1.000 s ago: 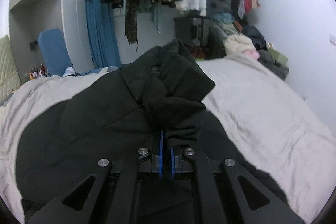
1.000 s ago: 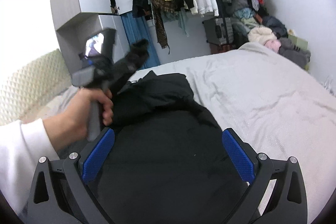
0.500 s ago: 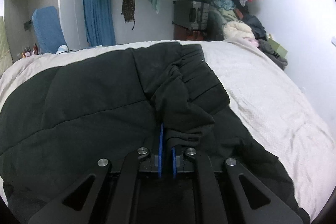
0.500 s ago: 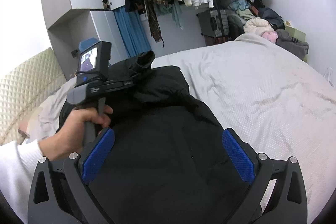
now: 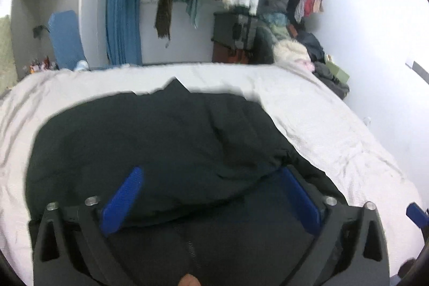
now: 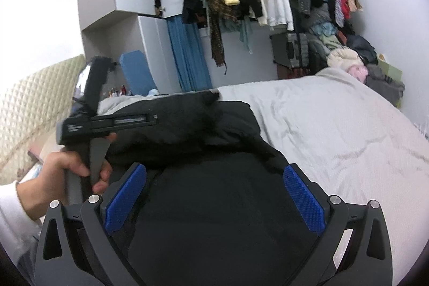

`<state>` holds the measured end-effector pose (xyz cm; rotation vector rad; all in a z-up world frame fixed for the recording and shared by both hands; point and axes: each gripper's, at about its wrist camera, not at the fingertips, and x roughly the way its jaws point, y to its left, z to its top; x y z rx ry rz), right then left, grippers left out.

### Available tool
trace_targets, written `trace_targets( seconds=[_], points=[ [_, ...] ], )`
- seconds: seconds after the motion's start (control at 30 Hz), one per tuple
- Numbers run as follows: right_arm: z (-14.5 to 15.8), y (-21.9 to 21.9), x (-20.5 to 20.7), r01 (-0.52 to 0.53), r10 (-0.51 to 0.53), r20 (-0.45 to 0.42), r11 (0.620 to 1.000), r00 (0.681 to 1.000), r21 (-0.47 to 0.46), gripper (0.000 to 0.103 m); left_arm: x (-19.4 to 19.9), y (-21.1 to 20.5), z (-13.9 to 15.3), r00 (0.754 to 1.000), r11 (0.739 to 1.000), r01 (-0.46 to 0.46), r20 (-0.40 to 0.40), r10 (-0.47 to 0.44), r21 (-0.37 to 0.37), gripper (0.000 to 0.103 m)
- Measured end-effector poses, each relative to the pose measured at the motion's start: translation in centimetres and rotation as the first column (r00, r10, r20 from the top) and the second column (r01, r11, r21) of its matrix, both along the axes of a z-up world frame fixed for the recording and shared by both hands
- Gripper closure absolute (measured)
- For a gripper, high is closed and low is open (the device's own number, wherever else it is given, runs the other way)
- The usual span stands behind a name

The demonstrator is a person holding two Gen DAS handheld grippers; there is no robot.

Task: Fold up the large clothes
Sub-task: 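Lay the sleeve on the jacket body and open the left gripper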

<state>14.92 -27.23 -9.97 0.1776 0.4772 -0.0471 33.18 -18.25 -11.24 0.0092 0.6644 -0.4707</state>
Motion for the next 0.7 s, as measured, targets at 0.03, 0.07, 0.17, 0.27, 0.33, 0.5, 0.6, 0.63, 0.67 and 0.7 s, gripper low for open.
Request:
trace_targets(
  seconds=[0.03, 0.07, 0.17, 0.27, 0.33, 0.5, 0.6, 0.63, 0.67, 0.7],
  points=[
    [0.1, 0.3, 0.1, -0.008, 0.008, 0.003, 1.000, 1.000, 0.001, 0.000, -0.2, 0.9, 0.3, 1.000, 1.000, -0.005, 0.000, 0.005, -0.005, 0.000],
    [0.3, 0.6, 0.2, -0.015, 0.015, 0.006, 1.000, 1.000, 0.002, 0.000, -0.3, 1.9, 0.7, 1.000, 1.000, -0.011, -0.001, 0.011, -0.012, 0.000],
    [1.2, 1.7, 0.7, -0.052, 0.052, 0.030, 0.999, 0.998, 0.007, 0.000, -0.8, 5.3, 1.5, 0.999, 0.999, -0.047, 0.012, 0.047, -0.022, 0.000],
    [2.4, 2.5, 2.3, -0.104, 0.103, 0.063, 0.994, 0.993, 0.016, 0.000, -0.8, 8.6, 2.1, 0.993, 0.993, -0.118, 0.031, 0.118, -0.013, 0.000],
    [3.4, 3.1, 4.6, -0.137, 0.135, 0.095, 0.990, 0.986, 0.017, 0.000, -0.6, 10.5, 2.5, 0.986, 0.988, -0.157, 0.049, 0.157, -0.012, 0.000],
    [4.4, 5.1, 11.6, -0.179, 0.186, 0.111, 0.981, 0.976, -0.069, 0.007, 1.9, 14.8, 2.4, 0.965, 0.966, -0.258, 0.042, 0.258, -0.016, 0.000],
    [3.0, 6.0, 16.6, -0.195, 0.202, 0.063, 0.976, 0.977, -0.096, 0.026, 4.4, 15.6, 1.2, 0.956, 0.956, -0.294, 0.021, 0.294, 0.003, 0.000],
    [2.0, 6.1, 18.4, -0.195, 0.199, 0.039, 0.976, 0.979, -0.101, 0.030, 5.2, 15.8, 0.7, 0.953, 0.953, -0.302, 0.019, 0.302, 0.011, 0.000],
    [1.3, 6.1, 19.5, -0.194, 0.197, 0.022, 0.976, 0.980, -0.103, 0.036, 6.2, 16.0, 0.0, 0.950, 0.950, -0.313, 0.017, 0.312, 0.023, 0.000],
    [-0.2, 6.0, 21.6, -0.189, 0.189, -0.011, 0.977, 0.982, -0.100, 0.039, 7.0, 16.0, -0.9, 0.946, 0.946, -0.323, 0.010, 0.323, 0.034, 0.000]
  ],
)
